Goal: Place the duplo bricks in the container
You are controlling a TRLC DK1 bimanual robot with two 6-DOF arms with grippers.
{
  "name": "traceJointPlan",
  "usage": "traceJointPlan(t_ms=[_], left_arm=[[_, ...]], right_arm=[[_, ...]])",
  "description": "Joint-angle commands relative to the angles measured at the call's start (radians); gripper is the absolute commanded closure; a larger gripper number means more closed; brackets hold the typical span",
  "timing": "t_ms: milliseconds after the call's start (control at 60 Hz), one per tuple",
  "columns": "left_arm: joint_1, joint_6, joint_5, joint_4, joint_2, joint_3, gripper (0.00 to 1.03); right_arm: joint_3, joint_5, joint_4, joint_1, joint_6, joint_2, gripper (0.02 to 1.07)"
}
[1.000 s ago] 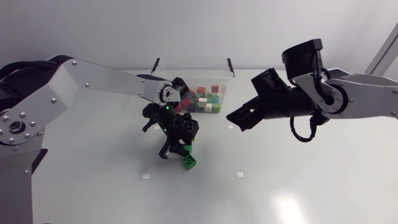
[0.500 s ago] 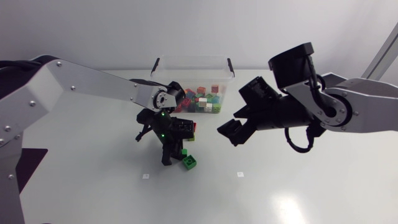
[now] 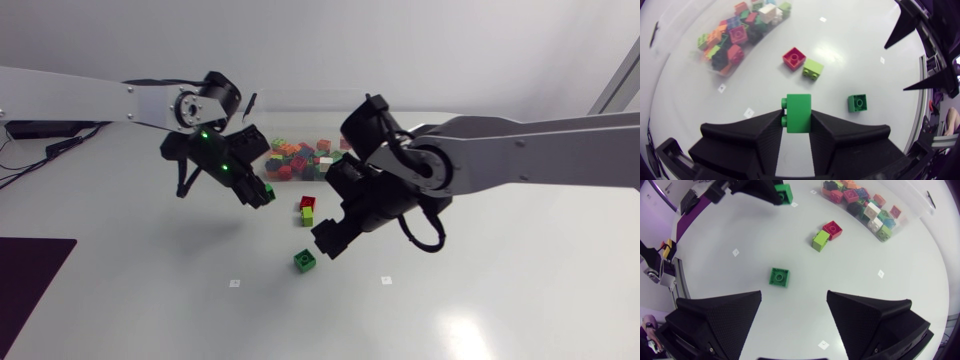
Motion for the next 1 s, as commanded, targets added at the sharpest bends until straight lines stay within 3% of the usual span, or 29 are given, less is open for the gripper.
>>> traceJointPlan(t_ms=[0,167,567,683,867,983], left_arm=[[0.04,-0.084,0.017,0.012,-0.052,-0.014,0.75],[0.095,-0.172,0.038,0.033,-0.115,-0.022,0.75],[0.147,-0.294,0.04,0.064,-0.201,-0.019,0.75],[0.163,-0.319,0.04,0.079,-0.212,-0.011,0.75],[0.183,-0.353,0.04,0.094,-0.216,0.022,0.75],[0.181,-0.371,0.04,0.107,-0.215,0.046,0.75]], right_arm=[[0.058,0.029,-0.027,0.036,0.057,0.087,0.13],[0.139,0.05,-0.053,0.064,0.101,0.214,0.13],[0.313,0.073,-0.153,0.1,0.164,0.402,0.17],[0.351,0.073,-0.181,0.1,0.167,0.434,0.23],[0.38,0.076,-0.195,0.1,0.167,0.469,0.5],[0.382,0.076,-0.198,0.1,0.166,0.48,0.59]])
